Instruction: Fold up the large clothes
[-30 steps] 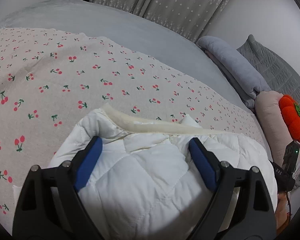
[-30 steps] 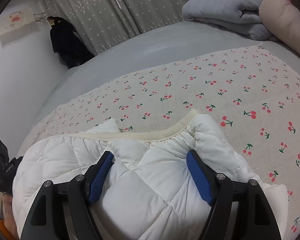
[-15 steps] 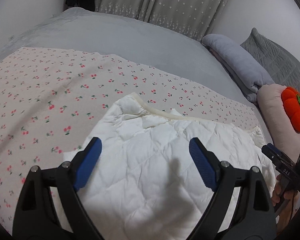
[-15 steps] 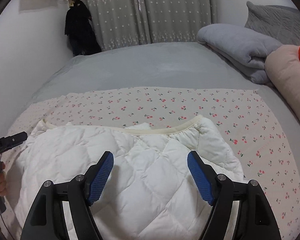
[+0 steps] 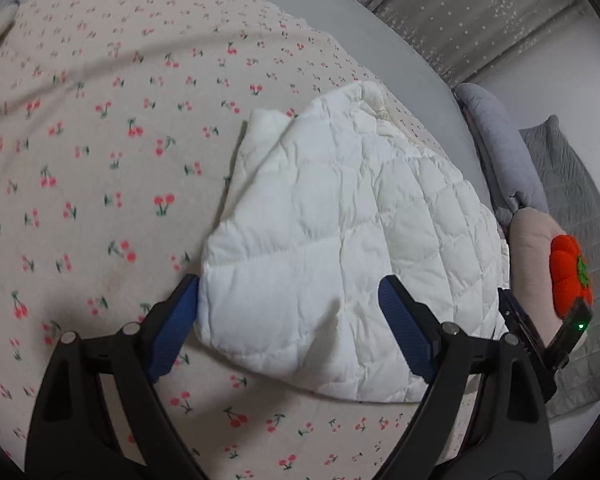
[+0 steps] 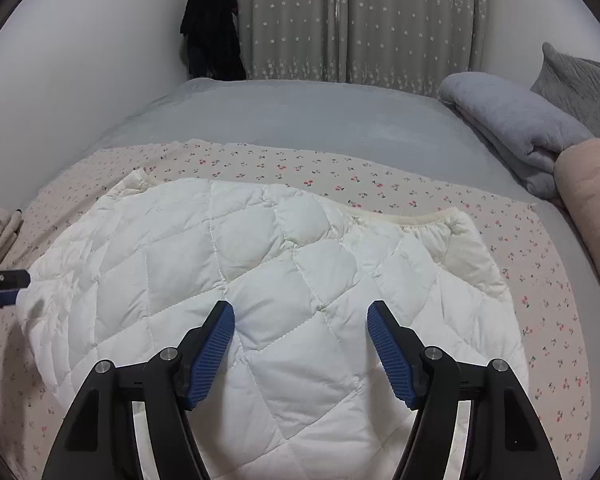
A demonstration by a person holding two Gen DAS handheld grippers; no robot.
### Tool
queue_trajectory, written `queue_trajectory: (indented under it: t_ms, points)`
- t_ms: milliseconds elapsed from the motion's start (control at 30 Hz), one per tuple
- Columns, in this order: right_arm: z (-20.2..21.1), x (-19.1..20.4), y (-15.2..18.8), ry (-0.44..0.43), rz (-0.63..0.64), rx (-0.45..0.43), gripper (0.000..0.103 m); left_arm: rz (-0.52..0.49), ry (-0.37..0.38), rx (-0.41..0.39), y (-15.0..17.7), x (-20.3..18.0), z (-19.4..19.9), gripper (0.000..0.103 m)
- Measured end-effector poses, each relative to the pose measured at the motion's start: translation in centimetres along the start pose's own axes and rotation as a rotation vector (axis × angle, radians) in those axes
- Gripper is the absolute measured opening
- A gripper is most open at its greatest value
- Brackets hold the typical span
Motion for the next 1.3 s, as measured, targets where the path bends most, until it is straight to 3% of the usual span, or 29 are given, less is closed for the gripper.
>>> queue_trajectory:
  t_ms: [233,367,433,700,900,1000,1067,1133,1300]
  points:
    - [-1.9,-0.3,0.7,-0.021,0.001,0.039,0.071,0.105,0.026,-0.031,3.1,0.2,0.4,0.089]
    - [-2.5,-0.4,1.0,-0.023,-0.007,0.041,0.071,0.176,0.148,0.078,5.0,-0.4,-1.4,0.089]
    - [-2.6,-0.3,1.2,-0.020,-0.009,0.038,0.071,0.199,0.254,0.095,5.3,-1.1,-2.6,0.089]
    - [-2.5,0.0,1.4,-0.010,-0.008,0.037,0.071,0.212,0.316,-0.072,4.0,-3.4,-5.2,0.089]
    - [-3.1,0.7,2.0,0.016,0.001,0.038,0.073,0.179,0.261,-0.253,2.5,-4.8,-6.2,0.089]
    - [-3.5,0.8,2.1,0.020,0.004,0.039,0.073,0.176,0.216,-0.321,2.0,-4.9,-6.4,0.070]
    - [-3.6,0.7,2.3,0.008,-0.006,0.032,0.073,0.204,0.226,-0.351,1.6,-4.6,-6.7,0.048]
    - [-3.7,0.5,2.7,-0.006,-0.023,0.019,0.073,0.191,0.235,-0.391,1.2,-4.7,-5.9,0.036]
    - [-3.8,0.4,3.5,0.001,-0.034,-0.016,0.073,-0.042,0.179,-0.510,0.2,-9.2,-2.7,0.025]
Point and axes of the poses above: each gripper's, at about its wrist camera, not at the fingertips, and z roughly against the way its jaws point, x to its left, y to its underside, the point moved 4 cm from there along -z, roughly the way its jaws point, and after that the axes turned 7 degrees about -z, right-handed, at the moved point
